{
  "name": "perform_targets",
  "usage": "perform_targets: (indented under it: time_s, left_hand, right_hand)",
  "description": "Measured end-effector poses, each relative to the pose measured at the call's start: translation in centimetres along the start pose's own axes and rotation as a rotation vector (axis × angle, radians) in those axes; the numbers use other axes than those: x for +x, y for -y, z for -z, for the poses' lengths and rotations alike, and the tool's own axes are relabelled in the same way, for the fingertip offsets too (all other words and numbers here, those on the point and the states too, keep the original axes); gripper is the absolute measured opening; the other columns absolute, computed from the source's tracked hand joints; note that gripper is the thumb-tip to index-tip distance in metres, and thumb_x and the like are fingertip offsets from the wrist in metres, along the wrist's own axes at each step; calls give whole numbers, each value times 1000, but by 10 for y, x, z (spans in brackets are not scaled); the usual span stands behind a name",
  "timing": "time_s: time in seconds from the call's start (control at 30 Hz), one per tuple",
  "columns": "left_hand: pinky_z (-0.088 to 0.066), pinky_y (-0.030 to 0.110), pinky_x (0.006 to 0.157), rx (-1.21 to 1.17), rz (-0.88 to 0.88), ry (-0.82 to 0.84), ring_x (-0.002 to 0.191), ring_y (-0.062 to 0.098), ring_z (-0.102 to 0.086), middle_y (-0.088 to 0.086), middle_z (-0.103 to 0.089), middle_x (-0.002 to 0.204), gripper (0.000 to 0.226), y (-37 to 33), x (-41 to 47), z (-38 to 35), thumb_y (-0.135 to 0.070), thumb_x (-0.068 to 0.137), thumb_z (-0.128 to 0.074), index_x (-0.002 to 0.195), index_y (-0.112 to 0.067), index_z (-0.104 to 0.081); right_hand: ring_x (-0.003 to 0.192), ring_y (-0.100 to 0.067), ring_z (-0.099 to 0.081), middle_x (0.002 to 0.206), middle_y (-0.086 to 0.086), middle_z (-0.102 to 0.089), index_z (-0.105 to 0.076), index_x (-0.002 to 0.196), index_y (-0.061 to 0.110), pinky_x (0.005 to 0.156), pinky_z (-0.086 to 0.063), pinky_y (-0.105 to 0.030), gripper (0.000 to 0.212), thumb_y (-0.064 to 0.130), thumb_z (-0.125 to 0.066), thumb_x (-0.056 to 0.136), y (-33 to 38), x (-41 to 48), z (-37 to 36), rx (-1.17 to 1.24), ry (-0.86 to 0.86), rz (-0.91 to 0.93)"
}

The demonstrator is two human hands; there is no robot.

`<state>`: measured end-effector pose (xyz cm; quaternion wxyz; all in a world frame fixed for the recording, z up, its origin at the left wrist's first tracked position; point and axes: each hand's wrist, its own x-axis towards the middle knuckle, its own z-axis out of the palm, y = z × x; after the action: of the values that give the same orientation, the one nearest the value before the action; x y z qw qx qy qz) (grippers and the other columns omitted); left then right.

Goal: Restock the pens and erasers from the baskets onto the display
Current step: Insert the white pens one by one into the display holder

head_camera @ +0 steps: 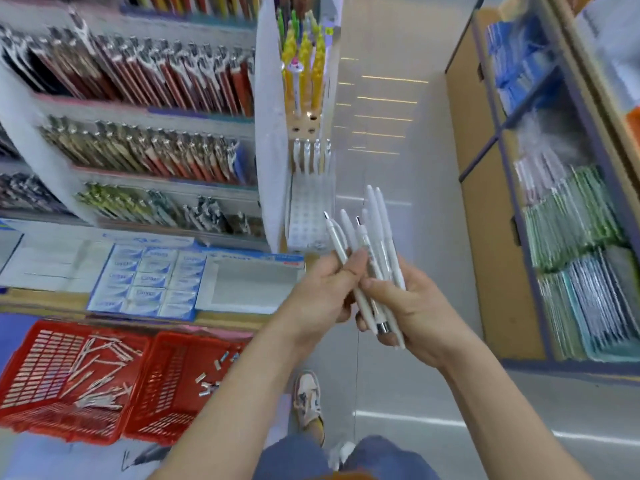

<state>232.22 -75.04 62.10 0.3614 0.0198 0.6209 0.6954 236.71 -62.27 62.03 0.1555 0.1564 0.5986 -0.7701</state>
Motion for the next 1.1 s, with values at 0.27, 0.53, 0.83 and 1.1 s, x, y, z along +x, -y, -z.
perform_targets:
  time_s: [0.27,0.53,0.83,1.1]
  left_hand:
    - [-47,29,47,74,-83,-391,44,13,-52,7,-59,67,21,-32,64,4,-15,91,-62,109,-14,-51]
    - [-57,48,71,80,-57,-873,62,19,-59,11,-67,81,12,-16,103,12,-21,93,-58,83,-24,-53]
    - [-52,39,89,280,20,-944,93,9,-66,-7,-69,95,14,-3,111,22,-36,96,-48,93,-38,-61]
    - [-52,17,66,422,-142,-1039,75,4,-66,-4,-65,90,28,-17,124,22,-18,90,-62,104,-32,-43]
  right_hand:
    - [54,-22,-57,67,-12,-63,-59,91,17,40,-33,-21,16,1,-55,88,43,79,41,-243,159,-40]
    - [45,-22,-45,54,-9,-49,-54,88,5,38,-34,-24,22,15,-73,81,31,166,72,-296,0,-21]
    - [62,-19,-56,73,0,-58,-52,87,23,55,-50,-32,30,30,-76,72,6,212,31,-388,-250,158]
    - [55,-10,-42,67,0,-50,-51,84,13,51,-36,-14,18,11,-67,75,23,222,67,-604,-267,255]
